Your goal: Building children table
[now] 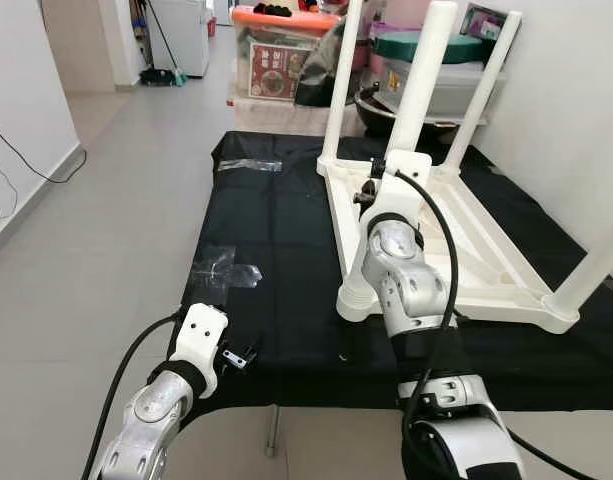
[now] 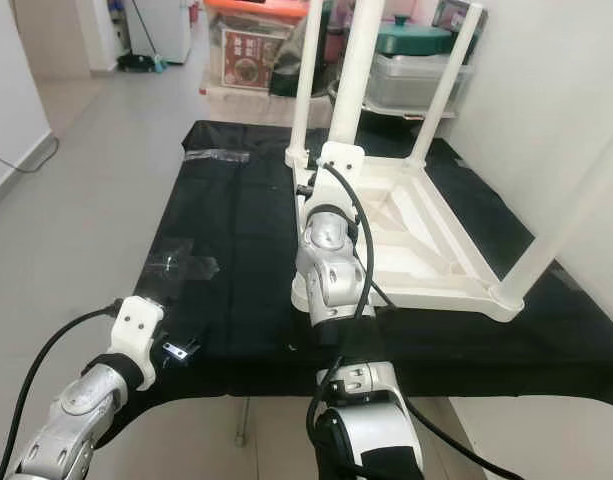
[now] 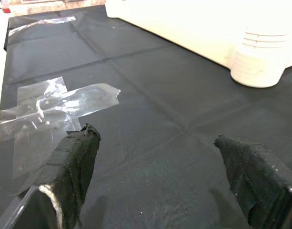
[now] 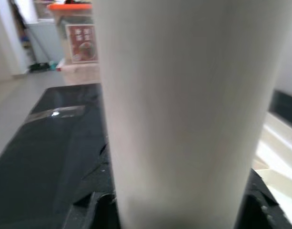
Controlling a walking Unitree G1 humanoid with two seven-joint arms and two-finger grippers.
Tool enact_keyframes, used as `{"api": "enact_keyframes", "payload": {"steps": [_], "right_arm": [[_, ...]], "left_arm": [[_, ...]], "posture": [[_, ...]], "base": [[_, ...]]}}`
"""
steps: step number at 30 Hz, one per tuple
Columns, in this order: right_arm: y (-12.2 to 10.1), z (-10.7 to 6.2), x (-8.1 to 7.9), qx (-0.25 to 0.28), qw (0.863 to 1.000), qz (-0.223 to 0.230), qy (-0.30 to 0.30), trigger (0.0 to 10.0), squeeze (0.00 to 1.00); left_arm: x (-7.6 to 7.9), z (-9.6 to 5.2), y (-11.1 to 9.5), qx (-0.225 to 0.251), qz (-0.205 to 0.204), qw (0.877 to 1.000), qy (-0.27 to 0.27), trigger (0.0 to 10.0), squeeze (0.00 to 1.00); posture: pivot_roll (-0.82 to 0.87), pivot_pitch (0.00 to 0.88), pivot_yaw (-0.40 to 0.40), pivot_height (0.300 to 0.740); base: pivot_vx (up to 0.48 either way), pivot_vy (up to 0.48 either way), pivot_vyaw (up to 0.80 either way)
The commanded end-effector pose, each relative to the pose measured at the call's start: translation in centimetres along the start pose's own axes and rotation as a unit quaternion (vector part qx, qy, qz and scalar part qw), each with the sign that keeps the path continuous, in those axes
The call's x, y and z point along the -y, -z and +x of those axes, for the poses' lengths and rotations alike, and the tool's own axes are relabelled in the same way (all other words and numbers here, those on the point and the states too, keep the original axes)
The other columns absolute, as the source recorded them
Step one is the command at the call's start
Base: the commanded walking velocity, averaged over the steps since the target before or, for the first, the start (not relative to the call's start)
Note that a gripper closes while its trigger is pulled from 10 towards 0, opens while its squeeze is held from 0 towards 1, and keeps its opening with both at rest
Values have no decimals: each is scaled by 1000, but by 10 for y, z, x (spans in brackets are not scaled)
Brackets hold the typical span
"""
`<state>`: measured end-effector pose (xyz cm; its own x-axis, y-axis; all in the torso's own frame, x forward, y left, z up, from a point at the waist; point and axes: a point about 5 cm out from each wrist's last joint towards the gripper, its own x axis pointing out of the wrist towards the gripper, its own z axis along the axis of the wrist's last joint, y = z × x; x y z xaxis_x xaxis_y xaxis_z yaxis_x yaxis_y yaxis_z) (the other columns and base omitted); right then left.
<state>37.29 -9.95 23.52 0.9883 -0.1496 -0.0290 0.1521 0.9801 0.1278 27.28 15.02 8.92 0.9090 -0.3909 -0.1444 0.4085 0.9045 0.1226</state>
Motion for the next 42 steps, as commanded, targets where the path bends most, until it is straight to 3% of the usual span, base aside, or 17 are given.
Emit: {"api": "enact_keyframes", "payload": {"steps": [1, 5, 6, 10, 16, 18, 19, 20, 26, 30, 33, 35, 36, 37, 38, 40, 42], "right_arm": [[14, -2, 11, -43, 999, 8, -11, 10000, 1000], [-2, 0, 30, -28, 997, -29, -68, 10000, 1000], [-7, 4, 36, -25, 989, -53, -137, 10000, 0], [-11, 8, 46, -24, 976, -68, -205, 10000, 0], [-18, 0, 60, 17, 889, -62, -454, 10000, 0], [-6, 6, 58, 3, 876, -68, -478, 5765, 0], [-6, 6, 58, 3, 876, -68, -478, 5765, 0], [3, 14, 53, -13, 884, -73, -462, 0, 0], [15, 47, 72, -49, 984, -78, -152, 0, 0], [31, 47, 106, -74, 994, -70, 45, 0, 0], [44, 23, 143, -27, 963, -77, 258, 0, 0], [50, 17, 136, -26, 966, -65, 249, 0, 0], [57, 6, 110, -29, 978, -53, 197, 2824, 0], [57, 6, 110, -29, 978, -53, 197, 2824, 0], [59, -7, 76, -14, 994, -20, 108, 10000, 0], [45, -30, 24, 38, 996, 29, -73, 10000, 0], [45, -30, 24, 38, 996, 29, -73, 10000, 0]], "left_arm": [[4, 0, 2, -3, -8, 1000, 2, 10000, 0], [7, 2, 2, -3, -12, 1000, 5, 10000, 0], [8, 2, 1, -2, -13, 1000, 6, 10000, 0], [7, 3, 1, -1, -13, 1000, 5, 10000, 0], [5, 4, 0, 1, -12, 1000, 4, 10000, 0], [6, 5, 0, 2, -12, 1000, 6, 10000, 0], [6, 5, 0, 2, -12, 1000, 6, 10000, 0], [7, 5, -1, 4, -13, 1000, 5, 10000, 0], [4, 3, -1, 5, -12, 1000, 0, 10000, 0], [4, 1, 0, 4, -13, 1000, -4, 10000, 0], [5, -1, 2, 2, -14, 1000, -5, 10000, 0], [5, -1, 2, 2, -14, 1000, -6, 10000, 0], [4, -2, 2, 1, -15, 1000, -5, 10000, 0], [4, -2, 2, 1, -15, 1000, -5, 10000, 0], [4, -2, 3, 0, -15, 1000, -2, 10000, 0], [3, -2, 3, -2, -14, 1000, 4, 10000, 0], [3, -2, 3, -2, -14, 1000, 4, 10000, 0]], "posture": [[3, 0, -103, 740], [1, 0, -101, 740], [-2, 0, -99, 740], [2, 0, -101, 740], [9, 0, -103, 740], [19, 0, -110, 740], [19, 0, -110, 740], [21, 0, -111, 740], [42, 0, -130, 740], [41, 0, -133, 740], [48, 0, -134, 740], [51, 0, -131, 740], [38, 0, -116, 740], [38, 0, -116, 740], [26, 0, -106, 740], [26, 0, -106, 740], [26, 0, -106, 740]], "base": [[0, 0, 0], [0, 0, 0], [0, 0, 0], [0, 0, 0], [0, 0, 0], [0, 0, 0], [0, 0, 0], [0, 0, 0], [0, 0, 0], [0, 0, 0], [0, 0, 0], [0, 0, 0], [0, 0, 0], [0, 0, 0], [0, 0, 0], [0, 0, 0], [0, 0, 0]]}}
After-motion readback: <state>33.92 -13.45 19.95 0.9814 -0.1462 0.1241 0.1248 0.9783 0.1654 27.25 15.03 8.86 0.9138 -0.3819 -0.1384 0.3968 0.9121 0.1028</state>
